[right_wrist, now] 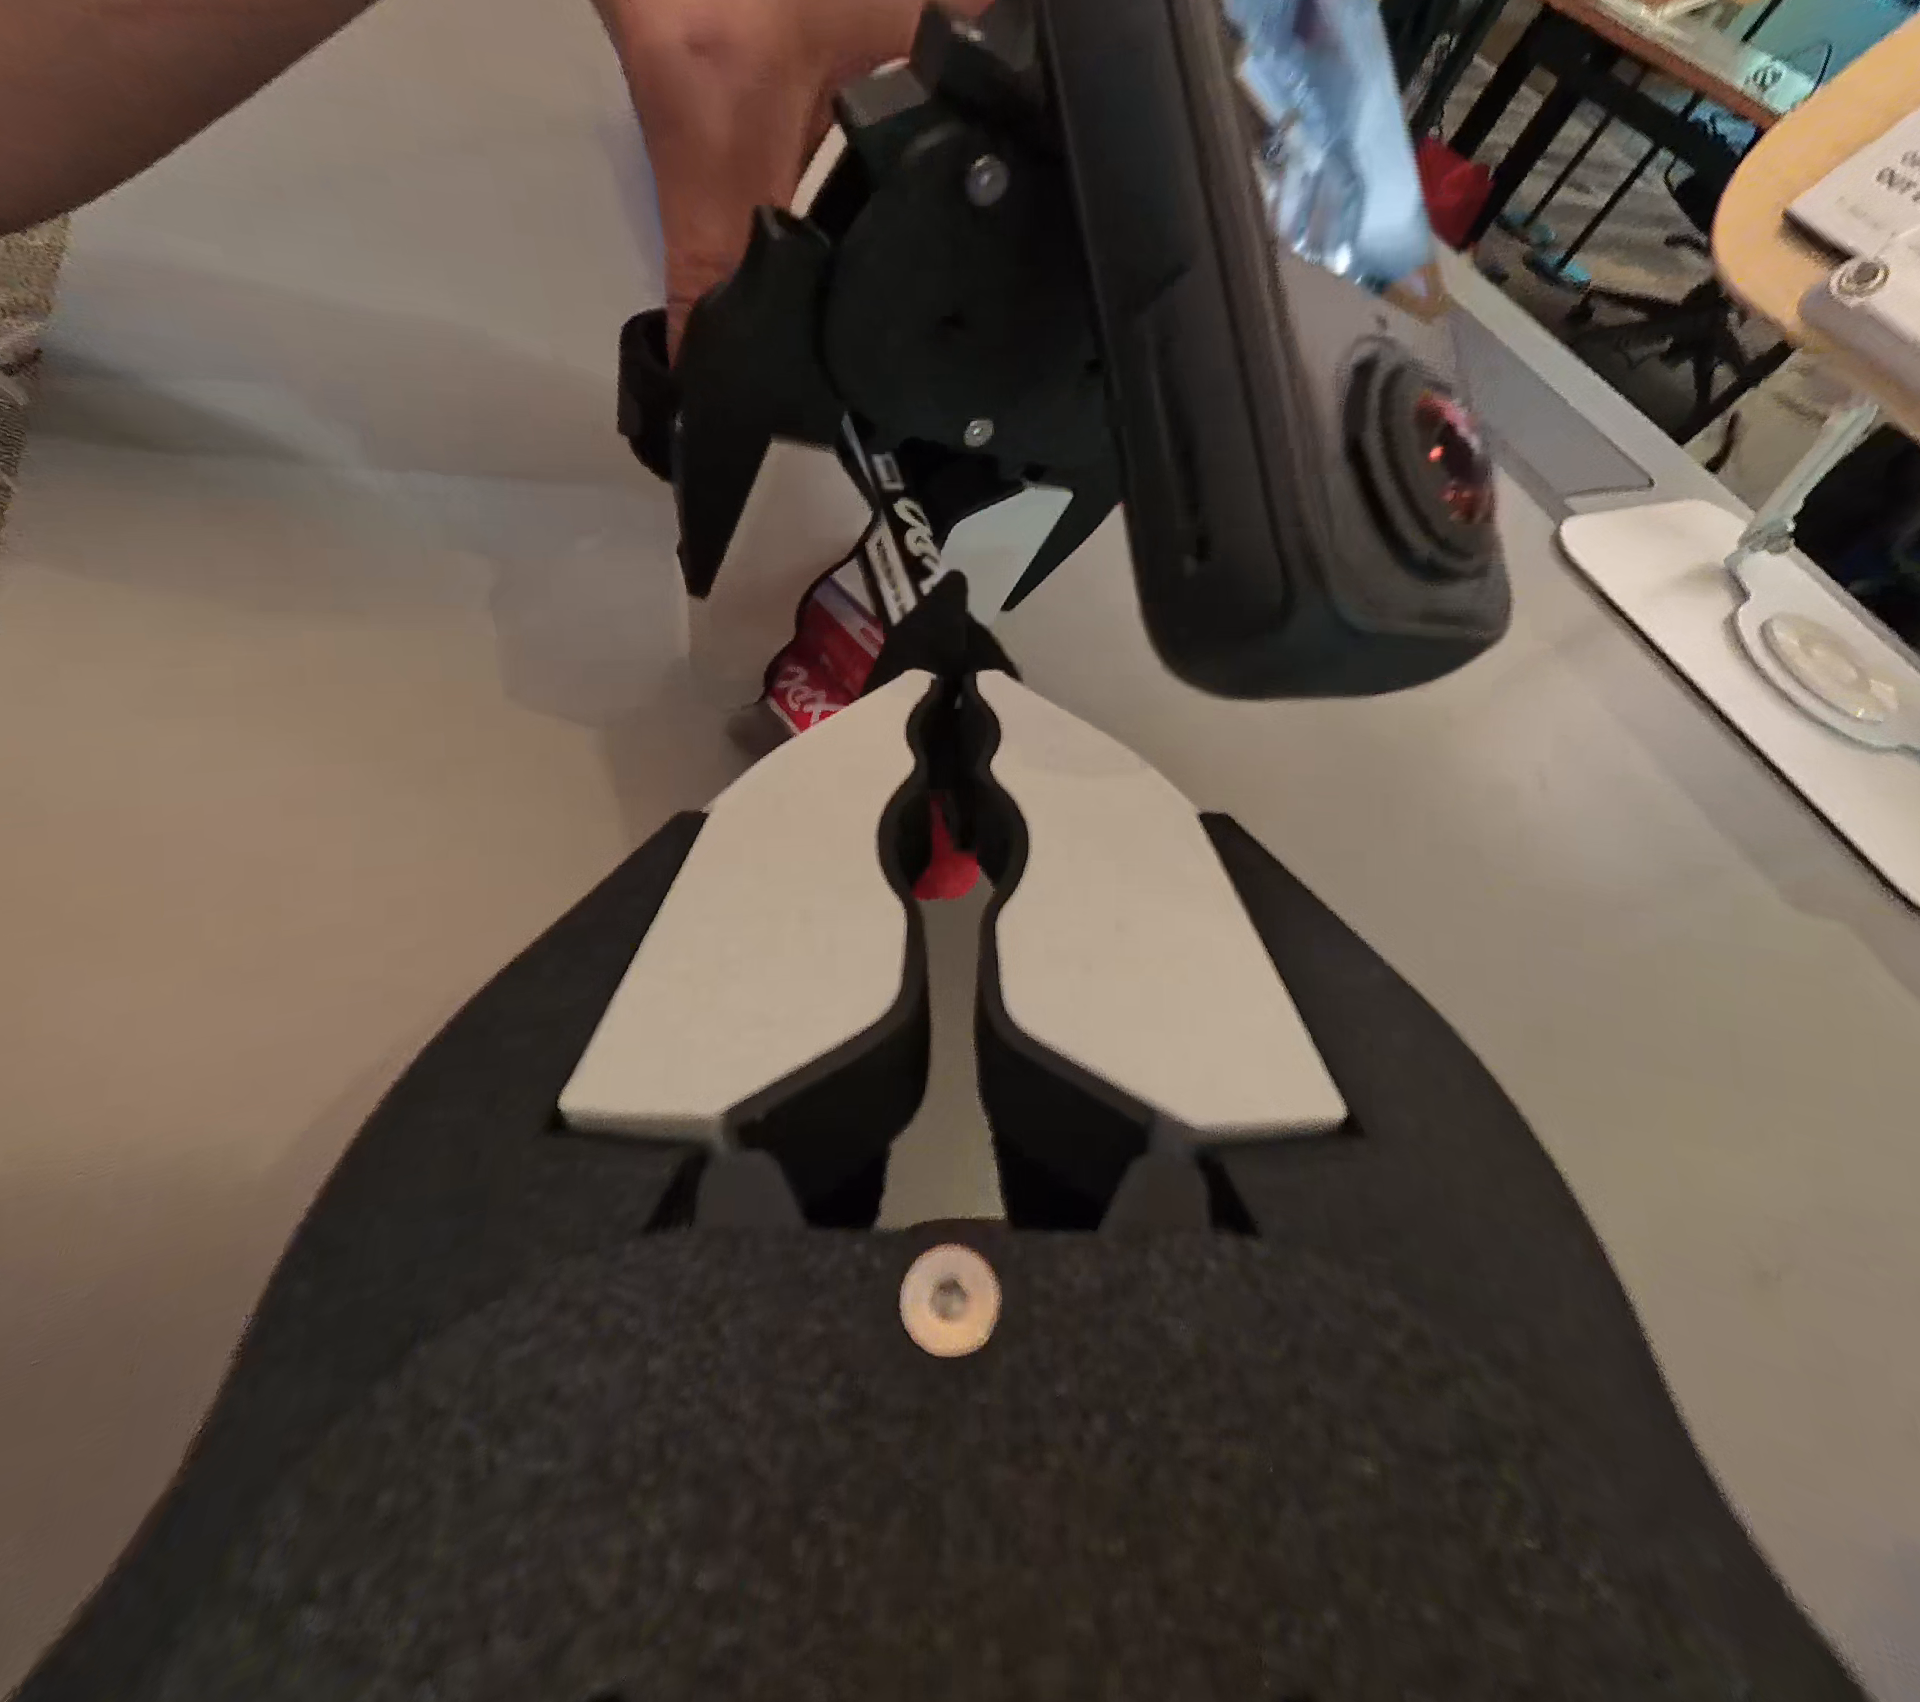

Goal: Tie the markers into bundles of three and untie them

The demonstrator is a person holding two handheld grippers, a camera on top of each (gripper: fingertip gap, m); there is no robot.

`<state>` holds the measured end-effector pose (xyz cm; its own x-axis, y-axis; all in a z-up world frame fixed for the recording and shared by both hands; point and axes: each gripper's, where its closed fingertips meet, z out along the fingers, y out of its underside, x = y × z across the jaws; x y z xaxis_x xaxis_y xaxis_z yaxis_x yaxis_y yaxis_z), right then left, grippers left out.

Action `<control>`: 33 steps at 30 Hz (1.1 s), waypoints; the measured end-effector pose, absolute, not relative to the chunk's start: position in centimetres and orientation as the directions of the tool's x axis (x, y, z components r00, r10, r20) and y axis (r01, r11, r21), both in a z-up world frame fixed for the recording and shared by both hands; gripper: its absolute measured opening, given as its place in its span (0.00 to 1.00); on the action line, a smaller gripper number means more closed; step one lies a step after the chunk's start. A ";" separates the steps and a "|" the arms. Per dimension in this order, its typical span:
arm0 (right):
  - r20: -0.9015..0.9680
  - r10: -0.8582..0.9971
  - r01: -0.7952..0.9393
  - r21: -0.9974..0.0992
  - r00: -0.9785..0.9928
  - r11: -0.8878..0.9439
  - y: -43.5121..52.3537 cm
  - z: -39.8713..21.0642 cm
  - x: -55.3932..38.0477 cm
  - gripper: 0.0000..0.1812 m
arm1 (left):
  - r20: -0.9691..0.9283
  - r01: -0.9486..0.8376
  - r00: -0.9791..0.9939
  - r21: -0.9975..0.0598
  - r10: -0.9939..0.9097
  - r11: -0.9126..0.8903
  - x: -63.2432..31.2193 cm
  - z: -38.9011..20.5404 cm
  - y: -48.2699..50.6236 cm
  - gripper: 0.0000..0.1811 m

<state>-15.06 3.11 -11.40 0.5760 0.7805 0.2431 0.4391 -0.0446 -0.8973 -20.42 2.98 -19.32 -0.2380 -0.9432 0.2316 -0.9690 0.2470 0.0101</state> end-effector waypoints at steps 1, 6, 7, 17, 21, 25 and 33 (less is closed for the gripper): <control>0.213 0.783 0.429 -0.900 0.585 -0.076 3.1 -11.4 -15.0 0.01 | 0.222 -0.968 -0.238 0.021 -0.945 0.249 -20.3 -19.3 2.9 0.18; 0.091 0.801 0.373 -0.912 0.591 -0.171 2.6 -11.7 -14.4 0.00 | 0.195 -0.967 -0.239 0.039 -0.951 0.251 -19.7 -19.4 2.8 0.18; 0.093 0.800 0.378 -0.909 0.593 -0.175 2.6 -11.9 -14.1 0.00 | 0.190 -0.967 -0.237 0.044 -0.953 0.250 -19.7 -19.4 2.7 0.18; 0.050 0.803 0.423 -0.868 0.595 -0.260 2.1 -14.1 -13.5 0.00 | 0.146 -0.966 -0.240 0.062 -0.960 0.251 -19.0 -19.6 2.6 0.21; -0.048 0.792 0.366 -0.869 0.609 -0.334 1.9 -14.1 -13.4 0.00 | 0.123 -0.966 -0.237 0.072 -0.964 0.247 -19.2 -19.6 2.7 0.22; -0.120 0.783 0.321 -0.866 0.610 -0.383 1.8 -14.3 -13.3 0.00 | 0.094 -0.975 -0.213 0.043 -0.973 0.217 -18.8 -19.6 3.1 0.21; -0.501 0.588 0.066 -0.723 0.635 -0.687 2.8 -14.9 -12.7 0.00 | 0.045 -0.976 -0.215 -0.019 -0.975 0.215 -18.8 -19.9 3.0 0.21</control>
<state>-12.72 2.84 -14.94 0.6353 0.5881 -0.5006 0.0664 -0.6874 -0.7232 -18.78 3.02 -19.87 -0.2154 -0.9755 0.0451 -0.9765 0.2148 -0.0187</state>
